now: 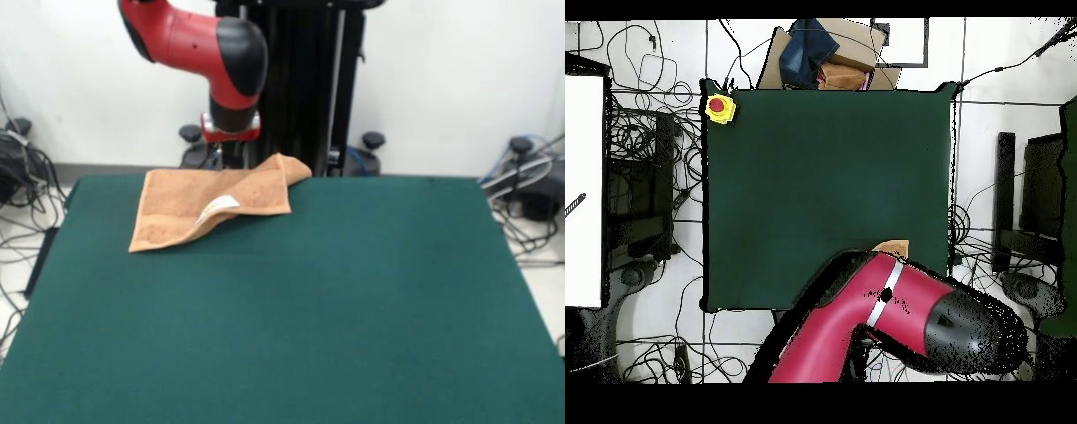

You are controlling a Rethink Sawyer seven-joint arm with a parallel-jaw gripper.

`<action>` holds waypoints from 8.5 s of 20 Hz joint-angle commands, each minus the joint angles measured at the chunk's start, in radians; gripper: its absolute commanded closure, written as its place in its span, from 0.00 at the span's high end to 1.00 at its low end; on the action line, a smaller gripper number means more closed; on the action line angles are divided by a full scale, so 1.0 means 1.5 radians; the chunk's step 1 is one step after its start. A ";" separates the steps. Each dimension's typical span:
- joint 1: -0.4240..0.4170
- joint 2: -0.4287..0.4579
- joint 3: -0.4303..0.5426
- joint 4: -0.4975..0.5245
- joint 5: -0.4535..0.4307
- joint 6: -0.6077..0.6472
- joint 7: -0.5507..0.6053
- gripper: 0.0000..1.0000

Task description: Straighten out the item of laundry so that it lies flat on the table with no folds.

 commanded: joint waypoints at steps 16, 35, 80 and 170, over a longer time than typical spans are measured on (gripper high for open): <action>-0.035 0.074 0.059 -0.073 0.079 -0.343 0.181 1.00; -0.135 0.103 0.164 -0.107 -0.020 -0.438 0.189 1.00; -0.044 -0.162 0.174 0.068 0.073 -0.172 0.177 1.00; 0.211 0.005 0.122 0.001 0.371 -0.253 0.213 1.00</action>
